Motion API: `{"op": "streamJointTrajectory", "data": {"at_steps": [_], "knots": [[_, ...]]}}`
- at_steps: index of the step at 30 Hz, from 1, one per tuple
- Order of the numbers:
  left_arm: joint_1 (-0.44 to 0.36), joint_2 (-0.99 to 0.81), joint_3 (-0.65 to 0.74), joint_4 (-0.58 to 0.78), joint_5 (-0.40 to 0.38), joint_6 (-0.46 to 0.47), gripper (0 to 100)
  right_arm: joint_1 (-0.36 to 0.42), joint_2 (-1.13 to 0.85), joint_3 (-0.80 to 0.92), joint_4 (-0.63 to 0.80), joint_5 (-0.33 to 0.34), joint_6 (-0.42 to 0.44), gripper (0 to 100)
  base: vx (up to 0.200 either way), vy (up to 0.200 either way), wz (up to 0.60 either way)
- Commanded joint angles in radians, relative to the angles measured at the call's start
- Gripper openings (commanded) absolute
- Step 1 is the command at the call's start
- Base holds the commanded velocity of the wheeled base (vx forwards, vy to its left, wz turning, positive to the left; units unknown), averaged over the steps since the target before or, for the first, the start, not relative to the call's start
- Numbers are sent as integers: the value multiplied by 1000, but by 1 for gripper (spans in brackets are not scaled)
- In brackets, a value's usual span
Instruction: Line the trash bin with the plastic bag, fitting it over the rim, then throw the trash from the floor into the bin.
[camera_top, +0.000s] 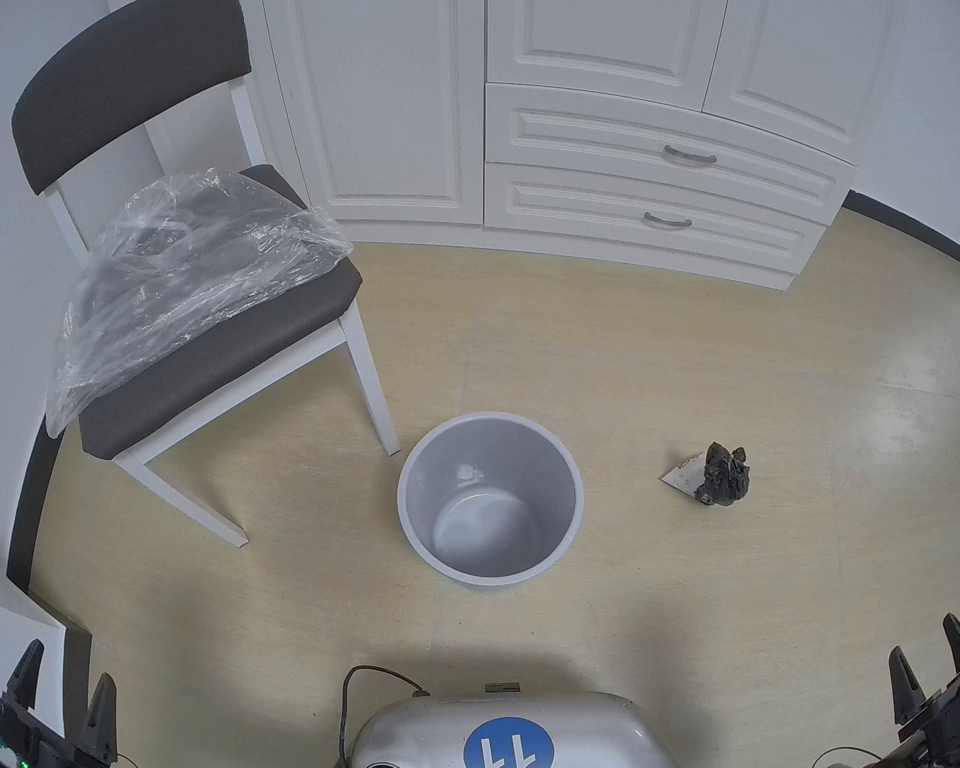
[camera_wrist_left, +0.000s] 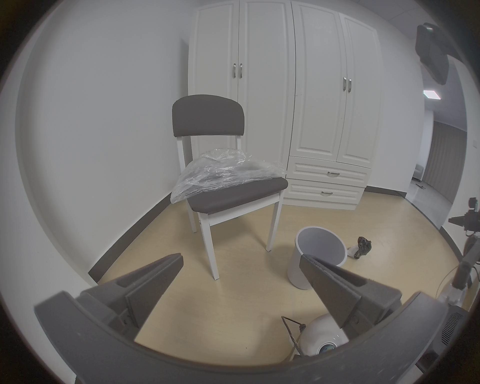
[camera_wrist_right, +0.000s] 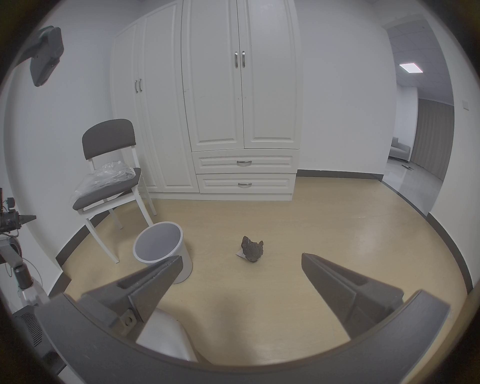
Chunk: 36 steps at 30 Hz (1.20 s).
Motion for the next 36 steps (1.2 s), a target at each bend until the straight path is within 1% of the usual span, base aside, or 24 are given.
{"op": "streamJointTrajectory", "data": {"at_steps": [1,31,33,34,36], "knots": [[0,-17,17,0,1,-2,100,0,-16,18,-2,0,-1,100,0,0,0],[0,-17,17,0,1,-2,100,0,-15,16,0,-2,-1,100,0,0,0],[0,-17,17,2,-2,11,100,0,-15,16,1,-2,-2,100,0,0,0],[0,-17,17,2,-12,37,100,0,-15,18,1,0,-4,100,0,0,0],[-1,-18,17,2,-15,54,100,0,-15,18,3,3,-10,100,0,0,0]]}}
